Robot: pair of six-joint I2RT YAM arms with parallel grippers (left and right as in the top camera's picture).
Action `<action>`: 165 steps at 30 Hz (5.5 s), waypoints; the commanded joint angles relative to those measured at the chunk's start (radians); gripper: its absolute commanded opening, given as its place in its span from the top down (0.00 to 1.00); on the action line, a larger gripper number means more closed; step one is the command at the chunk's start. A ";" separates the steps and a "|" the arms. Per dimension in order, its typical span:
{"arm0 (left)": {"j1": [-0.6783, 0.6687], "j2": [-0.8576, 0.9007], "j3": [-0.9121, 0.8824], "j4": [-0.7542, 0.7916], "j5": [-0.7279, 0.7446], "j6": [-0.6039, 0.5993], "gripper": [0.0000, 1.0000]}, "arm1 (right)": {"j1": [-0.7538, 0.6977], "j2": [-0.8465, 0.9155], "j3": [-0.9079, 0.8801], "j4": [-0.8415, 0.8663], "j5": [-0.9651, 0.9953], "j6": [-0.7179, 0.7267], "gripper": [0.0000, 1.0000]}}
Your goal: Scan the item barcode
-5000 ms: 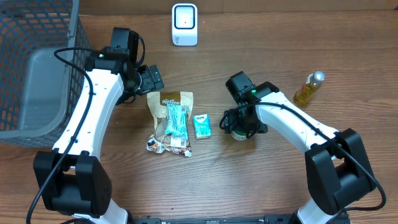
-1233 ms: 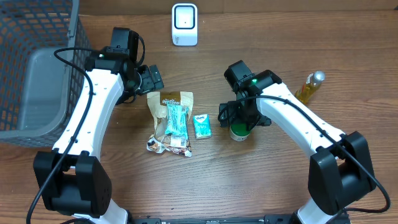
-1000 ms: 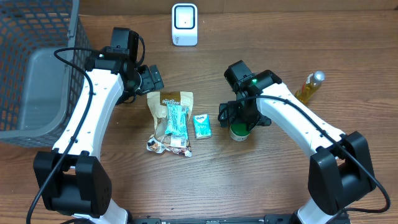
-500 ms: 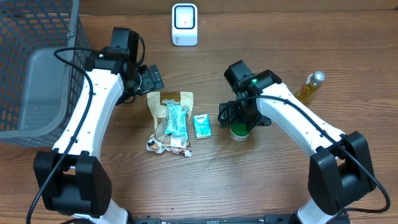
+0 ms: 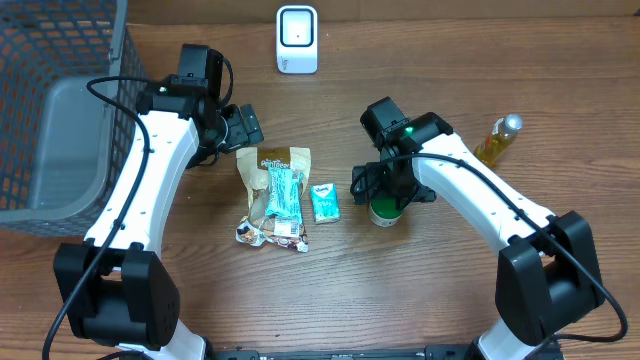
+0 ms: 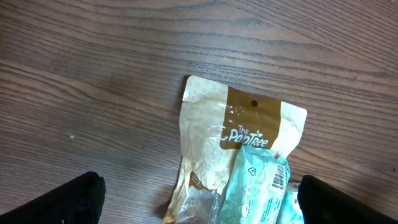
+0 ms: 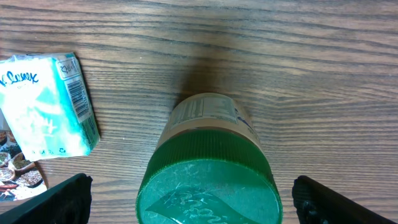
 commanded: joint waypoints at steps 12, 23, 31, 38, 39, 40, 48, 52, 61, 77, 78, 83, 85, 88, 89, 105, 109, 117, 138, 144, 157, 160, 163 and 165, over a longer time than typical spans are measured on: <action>0.000 0.002 0.015 0.001 0.000 0.012 0.00 | 0.002 -0.014 0.017 0.010 -0.001 0.029 0.00; 0.000 0.002 0.015 0.001 0.000 0.012 0.00 | 0.002 -0.014 0.017 0.013 -0.001 0.031 0.00; 0.000 0.002 0.015 0.001 0.000 0.012 0.00 | 0.002 -0.014 0.017 0.012 -0.002 0.031 0.00; 0.000 0.002 0.015 0.001 0.000 0.012 0.00 | 0.002 -0.014 -0.029 0.043 -0.002 0.057 0.00; 0.000 0.002 0.015 0.001 0.000 0.012 0.00 | 0.002 -0.014 -0.038 0.055 -0.002 0.057 0.00; 0.000 0.002 0.015 0.001 0.000 0.012 0.00 | 0.002 -0.014 -0.045 0.064 -0.001 0.057 0.00; 0.000 0.002 0.015 0.001 0.000 0.012 0.00 | 0.002 -0.014 -0.092 0.088 0.037 0.057 0.00; 0.000 0.002 0.015 0.001 0.000 0.012 0.00 | 0.002 -0.014 -0.096 0.091 0.035 0.057 0.00; 0.000 0.002 0.015 0.001 0.000 0.012 0.00 | 0.002 -0.014 -0.096 0.100 0.036 0.057 0.00; 0.000 0.002 0.015 0.001 0.000 0.012 0.00 | 0.002 -0.014 -0.097 0.091 0.036 0.057 0.00; 0.000 0.002 0.015 0.001 0.000 0.012 0.00 | 0.002 -0.014 -0.097 0.091 0.036 0.057 0.00; 0.000 0.002 0.015 0.001 0.000 0.012 0.00 | 0.002 -0.014 -0.097 0.091 0.036 0.057 0.00; 0.000 0.002 0.015 0.001 0.000 0.012 0.00 | 0.002 -0.014 -0.097 0.091 0.036 0.057 0.00; 0.000 0.002 0.015 0.001 0.000 0.012 0.00 | 0.002 -0.014 -0.097 0.092 0.036 0.057 0.00; 0.000 0.002 0.015 0.001 0.000 0.012 0.00 | 0.002 -0.014 -0.097 0.092 0.037 0.057 0.00; 0.000 0.002 0.015 0.001 0.000 0.012 0.00 | 0.003 -0.014 -0.097 0.082 0.067 0.110 0.00; 0.000 0.002 0.015 0.001 0.000 0.012 0.00 | 0.005 -0.014 -0.103 0.084 0.068 0.133 0.00; 0.000 0.002 0.015 0.001 0.000 0.012 0.00 | 0.005 -0.014 -0.150 0.140 0.066 0.135 0.00; 0.000 0.002 0.015 0.001 0.000 0.012 0.00 | -0.004 -0.014 -0.185 0.162 0.120 0.131 0.20; 0.000 0.002 0.015 0.001 0.000 0.012 0.00 | -0.004 -0.014 -0.185 0.188 0.120 0.131 0.00; 0.000 0.002 0.015 0.001 0.000 0.012 0.00 | 0.021 -0.014 -0.185 0.200 0.120 0.108 0.15; 0.000 0.002 0.015 0.001 0.000 0.012 0.00 | 0.021 -0.014 -0.185 0.198 0.120 0.098 0.15; 0.000 0.002 0.015 0.001 0.000 0.012 0.00 | 0.021 -0.014 -0.187 0.192 0.120 0.098 0.15; 0.000 0.002 0.015 0.001 0.000 0.012 0.00 | 0.021 -0.014 -0.187 0.192 0.120 0.098 0.16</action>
